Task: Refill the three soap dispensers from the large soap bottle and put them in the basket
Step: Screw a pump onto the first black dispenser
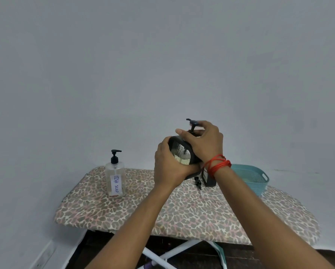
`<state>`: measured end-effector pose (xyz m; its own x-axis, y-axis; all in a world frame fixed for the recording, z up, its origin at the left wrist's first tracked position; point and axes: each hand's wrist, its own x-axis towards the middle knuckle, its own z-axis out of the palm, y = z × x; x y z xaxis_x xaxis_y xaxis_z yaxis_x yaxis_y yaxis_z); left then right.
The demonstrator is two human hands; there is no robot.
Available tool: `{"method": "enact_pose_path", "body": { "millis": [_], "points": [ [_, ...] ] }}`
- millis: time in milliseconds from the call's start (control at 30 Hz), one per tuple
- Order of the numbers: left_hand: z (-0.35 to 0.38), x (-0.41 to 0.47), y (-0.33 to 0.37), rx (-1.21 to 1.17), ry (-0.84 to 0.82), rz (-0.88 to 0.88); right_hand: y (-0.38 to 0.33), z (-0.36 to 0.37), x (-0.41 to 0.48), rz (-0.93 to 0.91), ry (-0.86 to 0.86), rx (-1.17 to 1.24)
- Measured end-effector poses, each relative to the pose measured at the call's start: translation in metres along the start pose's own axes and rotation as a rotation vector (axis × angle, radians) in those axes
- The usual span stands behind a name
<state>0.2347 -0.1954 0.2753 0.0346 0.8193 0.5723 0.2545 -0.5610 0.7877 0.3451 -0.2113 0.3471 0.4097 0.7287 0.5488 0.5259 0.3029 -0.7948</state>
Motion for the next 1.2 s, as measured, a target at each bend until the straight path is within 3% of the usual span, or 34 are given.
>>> {"method": "enact_pose_path", "body": {
  "millis": [267, 467, 733, 967, 1200],
  "points": [
    [-0.01, 0.004, -0.01, -0.059, -0.115, -0.053, -0.002, -0.008, 0.003, -0.108, 0.085, 0.04],
    [-0.016, 0.003, -0.017, -0.084, -0.146, -0.077, 0.001, -0.011, 0.01, -0.16, -0.083, 0.049],
    [-0.015, 0.0, -0.023, -0.047, -0.086, -0.053, 0.007, -0.001, 0.002, -0.038, -0.029, 0.052],
    [-0.014, -0.004, -0.031, -0.154, -0.075, -0.071, 0.009, -0.003, -0.009, 0.129, -0.392, -0.155],
    [-0.011, -0.012, -0.056, -0.246, -0.106, -0.11, 0.02, 0.028, -0.004, 0.19, -0.394, -0.283]
  ]
}}
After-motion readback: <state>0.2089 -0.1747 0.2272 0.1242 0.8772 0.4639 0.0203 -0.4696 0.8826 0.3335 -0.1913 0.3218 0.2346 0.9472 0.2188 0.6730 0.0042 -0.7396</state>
